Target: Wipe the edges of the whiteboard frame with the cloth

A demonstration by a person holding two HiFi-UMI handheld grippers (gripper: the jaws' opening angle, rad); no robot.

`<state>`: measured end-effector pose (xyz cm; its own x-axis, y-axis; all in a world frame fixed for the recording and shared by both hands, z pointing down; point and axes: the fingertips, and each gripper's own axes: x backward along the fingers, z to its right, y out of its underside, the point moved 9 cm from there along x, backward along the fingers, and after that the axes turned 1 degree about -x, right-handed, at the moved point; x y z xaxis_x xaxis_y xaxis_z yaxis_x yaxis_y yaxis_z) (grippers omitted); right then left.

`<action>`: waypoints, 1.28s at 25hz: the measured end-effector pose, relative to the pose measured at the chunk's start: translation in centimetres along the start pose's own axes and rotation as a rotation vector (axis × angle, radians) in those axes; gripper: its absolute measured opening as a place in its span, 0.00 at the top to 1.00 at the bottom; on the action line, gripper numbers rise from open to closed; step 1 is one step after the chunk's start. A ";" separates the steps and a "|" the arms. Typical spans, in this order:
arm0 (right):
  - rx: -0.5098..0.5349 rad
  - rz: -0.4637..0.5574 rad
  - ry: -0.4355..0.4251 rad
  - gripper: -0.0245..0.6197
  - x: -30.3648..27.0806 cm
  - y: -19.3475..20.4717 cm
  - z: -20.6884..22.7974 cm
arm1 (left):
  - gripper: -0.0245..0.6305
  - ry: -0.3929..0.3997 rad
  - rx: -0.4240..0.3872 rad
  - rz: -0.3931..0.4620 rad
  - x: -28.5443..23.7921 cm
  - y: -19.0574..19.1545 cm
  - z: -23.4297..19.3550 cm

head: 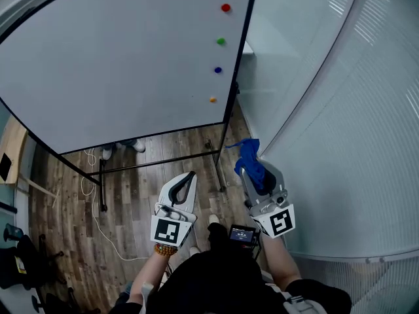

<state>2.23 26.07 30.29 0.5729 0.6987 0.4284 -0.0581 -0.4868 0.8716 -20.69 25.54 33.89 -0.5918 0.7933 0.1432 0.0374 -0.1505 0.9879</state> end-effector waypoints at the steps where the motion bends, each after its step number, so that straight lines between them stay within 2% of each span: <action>1: 0.010 0.017 -0.004 0.77 -1.0 0.3 0.9 | 0.80 -0.006 -0.006 -0.003 -0.8 0.0 -0.5; 7: 0.051 0.102 -0.027 0.77 -6.6 1.4 8.2 | 0.80 -0.035 -0.032 -0.004 -7.8 -0.7 -2.5; 11: 0.060 0.133 -0.035 0.77 -10.2 4.3 14.8 | 0.79 -0.050 -0.041 -0.011 -13.9 0.5 -3.7; 14: 0.101 0.176 -0.061 0.77 -12.8 4.7 18.5 | 0.79 -0.055 -0.045 -0.004 -16.7 1.0 -4.4; 19: 0.176 0.255 -0.057 0.77 -18.1 2.5 22.2 | 0.77 -0.036 -0.021 -0.027 -19.3 1.0 -6.1; 23: 0.229 0.305 -0.057 0.77 -22.8 -0.8 25.1 | 0.77 0.034 0.000 0.011 -21.4 0.0 -8.3; 28: 0.156 0.358 -0.035 0.77 -25.1 -0.2 27.5 | 0.76 0.086 0.018 0.020 -22.0 3.0 -9.7; 32: 0.088 0.412 -0.053 0.76 -28.4 -2.6 31.2 | 0.76 0.101 0.020 0.016 -24.1 2.3 -10.5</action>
<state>11.58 -8.88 8.40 0.5575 0.4095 0.7221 -0.2225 -0.7643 0.6052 -14.78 -0.08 32.07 -0.6690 0.7273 0.1532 0.0629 -0.1500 0.9867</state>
